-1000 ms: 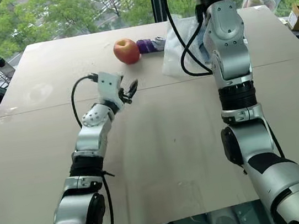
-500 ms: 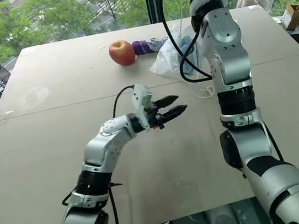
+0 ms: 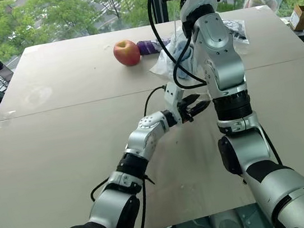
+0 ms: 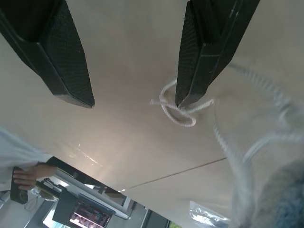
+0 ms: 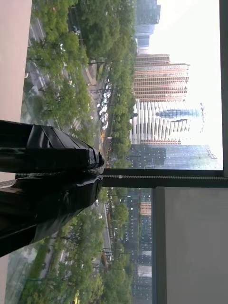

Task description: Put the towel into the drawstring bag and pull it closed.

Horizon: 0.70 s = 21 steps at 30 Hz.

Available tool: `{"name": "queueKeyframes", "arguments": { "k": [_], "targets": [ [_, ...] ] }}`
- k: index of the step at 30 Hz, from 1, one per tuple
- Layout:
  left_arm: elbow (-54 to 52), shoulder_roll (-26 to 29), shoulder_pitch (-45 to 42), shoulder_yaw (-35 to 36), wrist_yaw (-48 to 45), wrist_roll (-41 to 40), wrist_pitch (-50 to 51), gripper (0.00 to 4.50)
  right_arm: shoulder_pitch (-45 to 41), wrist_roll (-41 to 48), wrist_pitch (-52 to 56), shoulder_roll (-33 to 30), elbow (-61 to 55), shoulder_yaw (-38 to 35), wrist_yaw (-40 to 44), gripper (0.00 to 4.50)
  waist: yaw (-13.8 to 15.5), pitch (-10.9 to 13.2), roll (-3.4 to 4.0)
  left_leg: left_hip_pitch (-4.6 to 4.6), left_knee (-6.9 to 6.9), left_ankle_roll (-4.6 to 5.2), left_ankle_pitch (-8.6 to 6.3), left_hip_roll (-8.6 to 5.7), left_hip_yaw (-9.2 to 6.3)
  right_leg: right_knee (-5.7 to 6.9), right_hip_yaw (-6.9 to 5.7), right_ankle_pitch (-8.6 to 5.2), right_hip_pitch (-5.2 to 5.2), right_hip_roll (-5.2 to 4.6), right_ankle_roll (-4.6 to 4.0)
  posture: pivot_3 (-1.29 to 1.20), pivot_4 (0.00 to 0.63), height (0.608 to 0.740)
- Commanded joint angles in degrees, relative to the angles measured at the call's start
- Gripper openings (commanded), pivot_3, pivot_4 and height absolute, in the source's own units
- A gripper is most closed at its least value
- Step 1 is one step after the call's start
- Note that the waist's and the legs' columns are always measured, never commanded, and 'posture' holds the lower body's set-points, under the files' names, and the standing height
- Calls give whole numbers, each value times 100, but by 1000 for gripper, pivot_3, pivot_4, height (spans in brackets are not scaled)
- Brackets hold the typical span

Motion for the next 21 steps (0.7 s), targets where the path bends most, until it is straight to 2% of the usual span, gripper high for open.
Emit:
{"name": "queueKeyframes", "arguments": {
  "k": [1, 5, 8, 12, 17, 19, 21],
  "targets": [
    [718, -178, -395, 299, 339, 124, -566, 2768, -1, -64, -149, -14, -286, 24, -10, 0, 2, 0, 0, 1, 0, 1, 0, 0, 0, 0, 0, 0, 0, 0, 0, 0, 150, 740],
    [1095, -263, -534, 405, 393, 206, -711, 2768, 47, -90, -152, -26, -304, 21, -23, 0, 2, 0, 0, -1, -2, 1, -1, 0, -1, -2, 0, 0, -1, 0, 0, 0, 150, 740],
    [903, -281, -486, 508, 467, 160, -519, 2768, 81, -118, -159, -25, -308, 24, -34, 0, 1, 0, -1, -2, -4, 1, -1, 0, 0, -5, -1, 0, 0, 0, 0, 0, 150, 740],
    [-494, -81, 90, 312, 96, -27, 189, 2768, 125, -155, -162, -27, -332, 5, -51, 0, -13, 0, 0, -2, -5, 1, -1, 1, 0, -5, 0, 0, -1, 0, 0, 0, 150, 740],
    [-3061, 821, 1160, 164, -538, -704, 1675, 2768, 166, -170, -167, -32, -345, -20, -53, 0, -75, 0, 1, 5, -19, -26, 15, 9, -18, 1, 12, 0, -7, 1, -1, 0, 150, 740],
    [-3514, 1143, 1392, 234, -517, -816, 2073, 2768, 172, -162, -186, -39, -321, -33, -44, 0, -100, 0, 1, 6, -19, -25, 15, 9, -24, 3, 9, 0, -7, 0, -1, 0, 150, 740],
    [-3486, 1274, 1461, 281, -333, -718, 2110, 2768, 171, -154, -226, -35, -265, -45, -38, 0, -104, 0, 1, 10, -18, -18, 10, 9, -25, 10, 11, 0, -6, -3, -1, 0, 150, 740]
  ]
}}
